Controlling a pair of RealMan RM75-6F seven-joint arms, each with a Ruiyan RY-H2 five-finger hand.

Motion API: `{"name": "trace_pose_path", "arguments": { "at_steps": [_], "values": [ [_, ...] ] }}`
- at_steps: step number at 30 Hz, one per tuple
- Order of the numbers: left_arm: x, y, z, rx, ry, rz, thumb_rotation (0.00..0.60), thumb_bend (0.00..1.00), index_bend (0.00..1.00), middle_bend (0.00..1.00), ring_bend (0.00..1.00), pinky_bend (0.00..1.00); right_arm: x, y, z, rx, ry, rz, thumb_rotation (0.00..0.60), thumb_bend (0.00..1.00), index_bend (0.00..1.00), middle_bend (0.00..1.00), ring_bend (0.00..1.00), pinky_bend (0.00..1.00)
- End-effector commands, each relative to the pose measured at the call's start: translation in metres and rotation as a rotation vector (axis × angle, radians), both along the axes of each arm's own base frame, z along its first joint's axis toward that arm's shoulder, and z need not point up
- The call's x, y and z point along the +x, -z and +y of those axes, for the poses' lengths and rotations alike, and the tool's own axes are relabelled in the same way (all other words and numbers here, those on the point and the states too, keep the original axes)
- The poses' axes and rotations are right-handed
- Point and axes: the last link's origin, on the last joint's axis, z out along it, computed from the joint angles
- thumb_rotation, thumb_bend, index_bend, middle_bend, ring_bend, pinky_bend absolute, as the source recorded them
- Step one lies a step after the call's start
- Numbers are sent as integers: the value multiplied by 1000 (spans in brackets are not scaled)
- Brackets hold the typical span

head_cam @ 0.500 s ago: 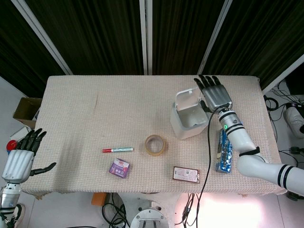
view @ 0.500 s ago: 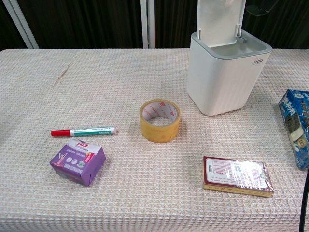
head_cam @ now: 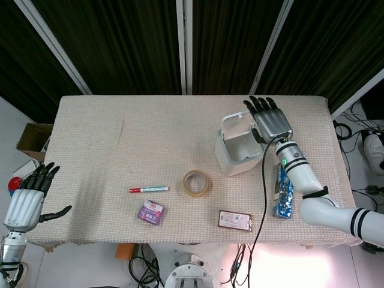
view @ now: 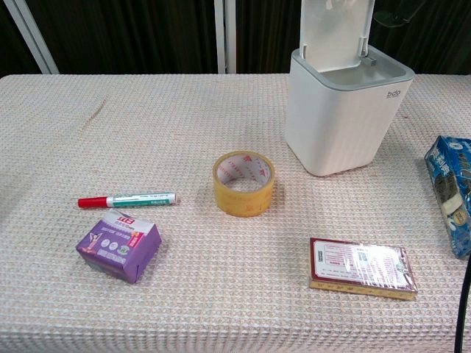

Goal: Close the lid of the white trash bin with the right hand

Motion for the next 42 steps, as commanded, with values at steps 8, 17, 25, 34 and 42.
{"name": "trace_pose_path", "arguments": {
  "at_steps": [8, 17, 25, 34, 42],
  "values": [
    [0, 0, 0, -2, -6, 3, 424, 116, 73, 47, 37, 214, 6, -2, 6, 55, -4, -32, 600, 466, 0, 173, 0, 0],
    [1, 0, -1, -8, -6, 11, 423, 116, 73, 47, 37, 214, -4, -18, 31, 69, -37, -29, 600, 468, 0, 272, 0, 0],
    [4, 7, 0, -30, -4, 15, 426, 116, 73, 47, 37, 215, -26, -26, 60, 104, -52, -10, 600, 468, 0, 272, 0, 0],
    [5, 9, 0, -37, -5, 21, 426, 117, 73, 47, 37, 215, -48, -17, 76, 161, -45, 25, 600, 468, 0, 253, 0, 0],
    [4, 8, 0, -34, -10, 23, 423, 117, 73, 47, 37, 215, -56, -5, 79, 190, -48, 31, 600, 468, 0, 243, 0, 0]
  ]
}}
